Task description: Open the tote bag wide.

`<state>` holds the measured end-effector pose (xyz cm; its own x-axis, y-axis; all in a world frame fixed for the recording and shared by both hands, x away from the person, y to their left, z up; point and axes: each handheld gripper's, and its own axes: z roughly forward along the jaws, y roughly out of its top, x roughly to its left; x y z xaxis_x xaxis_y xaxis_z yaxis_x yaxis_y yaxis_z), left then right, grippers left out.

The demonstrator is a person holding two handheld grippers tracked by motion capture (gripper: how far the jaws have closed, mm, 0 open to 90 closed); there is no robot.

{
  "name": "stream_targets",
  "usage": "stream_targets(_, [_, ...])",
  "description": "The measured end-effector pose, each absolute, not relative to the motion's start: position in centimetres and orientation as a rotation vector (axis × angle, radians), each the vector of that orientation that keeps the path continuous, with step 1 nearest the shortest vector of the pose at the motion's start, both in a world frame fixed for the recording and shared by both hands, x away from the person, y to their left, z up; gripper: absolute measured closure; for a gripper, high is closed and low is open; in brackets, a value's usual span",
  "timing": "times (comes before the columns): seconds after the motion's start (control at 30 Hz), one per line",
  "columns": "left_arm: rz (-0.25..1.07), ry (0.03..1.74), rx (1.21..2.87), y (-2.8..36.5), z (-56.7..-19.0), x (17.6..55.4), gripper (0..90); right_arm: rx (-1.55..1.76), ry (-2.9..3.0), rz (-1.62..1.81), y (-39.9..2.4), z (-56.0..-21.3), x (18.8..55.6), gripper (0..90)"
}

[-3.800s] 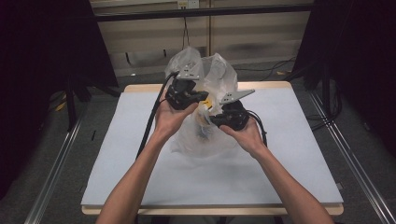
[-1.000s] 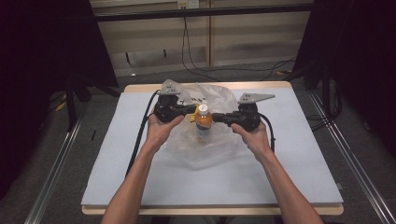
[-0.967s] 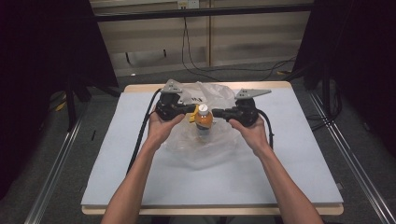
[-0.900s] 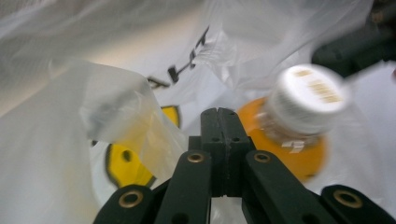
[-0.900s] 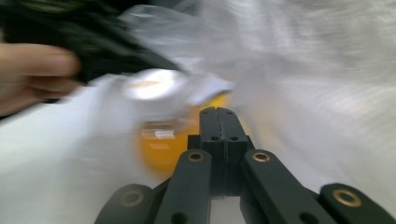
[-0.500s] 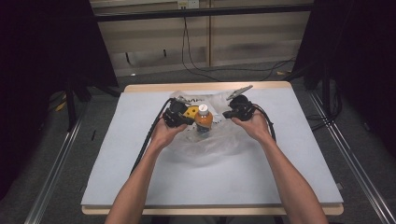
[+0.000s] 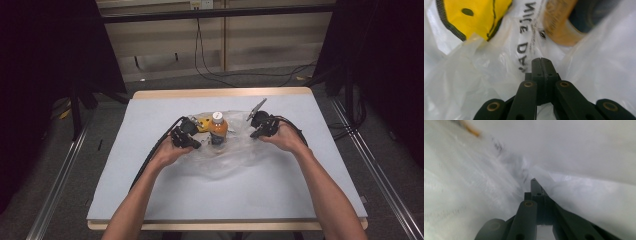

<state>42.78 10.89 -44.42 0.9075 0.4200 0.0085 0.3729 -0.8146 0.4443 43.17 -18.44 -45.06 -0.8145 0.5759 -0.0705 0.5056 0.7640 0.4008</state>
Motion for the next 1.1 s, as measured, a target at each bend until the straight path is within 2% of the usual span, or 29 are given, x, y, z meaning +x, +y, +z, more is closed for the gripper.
stream_targets(0.03, [0.097, 0.623, 2.615, 10.9, -44.4, 42.2, 90.0, 0.858, 2.776, 0.527, -18.5, -45.1, 43.1, 90.0])
stream_targets(0.13, [0.071, 0.626, 2.636, 11.0, -44.5, 41.7, 90.0, 0.854, 2.802, 0.488, -19.1, -44.9, 43.0, 90.0])
stream_targets(0.33, [0.0, 0.516, 2.693, 11.2, -44.7, 40.5, 90.0, 0.823, 2.879, 0.416, -20.7, -45.3, 42.4, 90.0])
stream_targets(0.57, [-0.04, 0.474, 2.734, 10.9, -44.5, 39.5, 90.0, 0.79, 2.919, 0.352, -21.4, -44.8, 41.5, 90.0])
stream_targets(0.73, [-0.064, 0.457, 2.659, 11.5, -43.0, 38.8, 90.0, 0.774, 2.916, 0.454, -21.2, -43.9, 40.9, 90.0])
stream_targets(0.93, [-0.046, 0.439, 2.579, 11.4, -40.9, 38.7, 90.0, 0.709, 2.908, 0.676, -19.0, -41.9, 40.4, 90.0])
stream_targets(1.03, [-0.028, 0.391, 2.577, 10.8, -40.3, 38.8, 90.0, 0.668, 2.936, 0.699, -17.1, -42.1, 40.4, 90.0])
stream_targets(1.1, [-0.009, 0.421, 2.565, 10.5, -40.3, 38.7, 89.8, 0.644, 2.956, 0.682, -16.1, -42.5, 40.2, 90.0])
